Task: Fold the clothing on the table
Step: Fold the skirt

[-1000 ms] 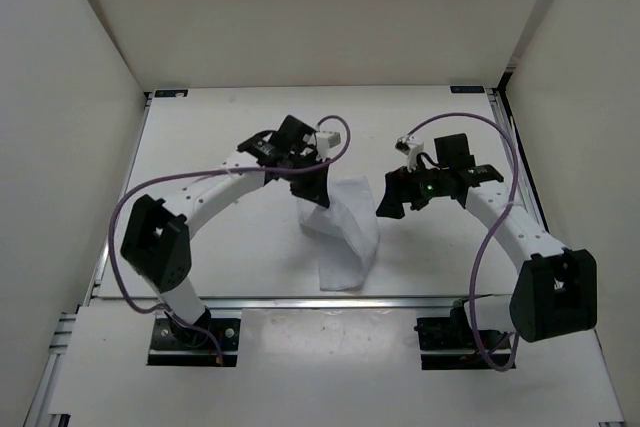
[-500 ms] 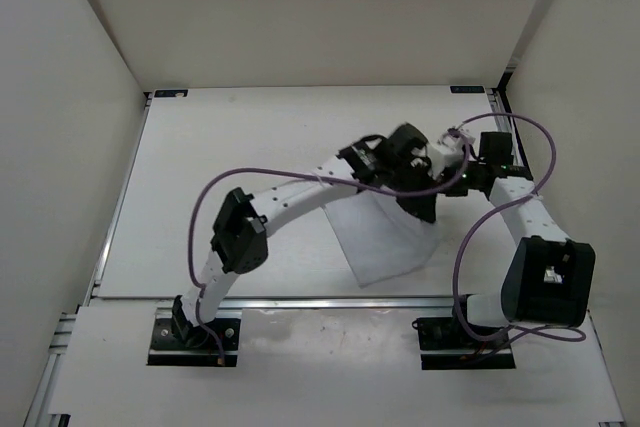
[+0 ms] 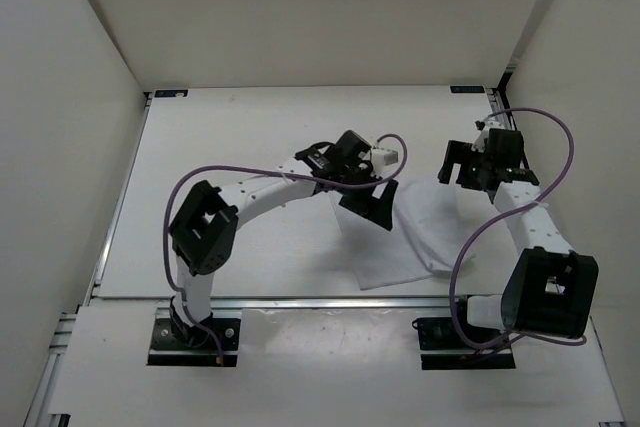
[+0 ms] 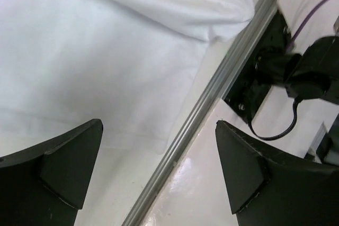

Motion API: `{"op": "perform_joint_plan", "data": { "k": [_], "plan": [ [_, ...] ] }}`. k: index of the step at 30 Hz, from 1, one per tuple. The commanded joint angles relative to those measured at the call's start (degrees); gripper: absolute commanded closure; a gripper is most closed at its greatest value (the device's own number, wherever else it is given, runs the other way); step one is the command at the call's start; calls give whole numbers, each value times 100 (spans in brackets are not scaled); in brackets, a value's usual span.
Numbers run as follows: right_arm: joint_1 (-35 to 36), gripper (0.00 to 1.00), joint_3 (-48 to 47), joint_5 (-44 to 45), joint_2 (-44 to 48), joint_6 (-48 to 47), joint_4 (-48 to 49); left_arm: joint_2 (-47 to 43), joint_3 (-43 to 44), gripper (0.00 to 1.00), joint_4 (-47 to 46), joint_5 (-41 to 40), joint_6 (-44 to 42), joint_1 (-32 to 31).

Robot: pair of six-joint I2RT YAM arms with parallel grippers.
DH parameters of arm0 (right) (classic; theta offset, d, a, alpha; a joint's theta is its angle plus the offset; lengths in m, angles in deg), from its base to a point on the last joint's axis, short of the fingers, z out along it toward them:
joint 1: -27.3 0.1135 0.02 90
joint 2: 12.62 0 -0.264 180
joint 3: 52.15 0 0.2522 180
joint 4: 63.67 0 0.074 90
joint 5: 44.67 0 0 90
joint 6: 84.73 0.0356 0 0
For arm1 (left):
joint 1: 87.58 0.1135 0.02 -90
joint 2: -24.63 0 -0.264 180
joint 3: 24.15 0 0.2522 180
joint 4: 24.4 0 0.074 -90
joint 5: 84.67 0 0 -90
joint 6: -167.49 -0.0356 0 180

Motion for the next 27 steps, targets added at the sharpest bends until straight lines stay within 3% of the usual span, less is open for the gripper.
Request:
{"op": "perform_joint_plan", "data": {
  "k": [1,5,9,15,16,18,19,27],
  "plan": [
    [-115,3,-130,-164,128,-379,544,-504,-400,2,-492,-124,98,7],
    [-64,2,-69,-854,-29,-978,413,-355,-866,1,-878,43,300,87],
    [8,1,-60,-1318,-188,-1417,62,136,-657,1,-923,219,406,34],
    [43,4,-174,-1847,-311,-1726,-308,848,-25,5,357,-290,748,472],
    [25,5,-192,-1839,-320,-1682,-282,902,29,17,429,-413,792,569],
    [-27,5,-201,-1891,-355,-1568,-185,806,47,50,536,-677,828,683],
    [-54,6,-227,-1848,-355,-1550,-124,797,47,99,553,-887,898,797],
    [-204,6,-323,-1830,-469,-1471,87,1270,539,100,1589,-1581,758,1062]
  ]
}}
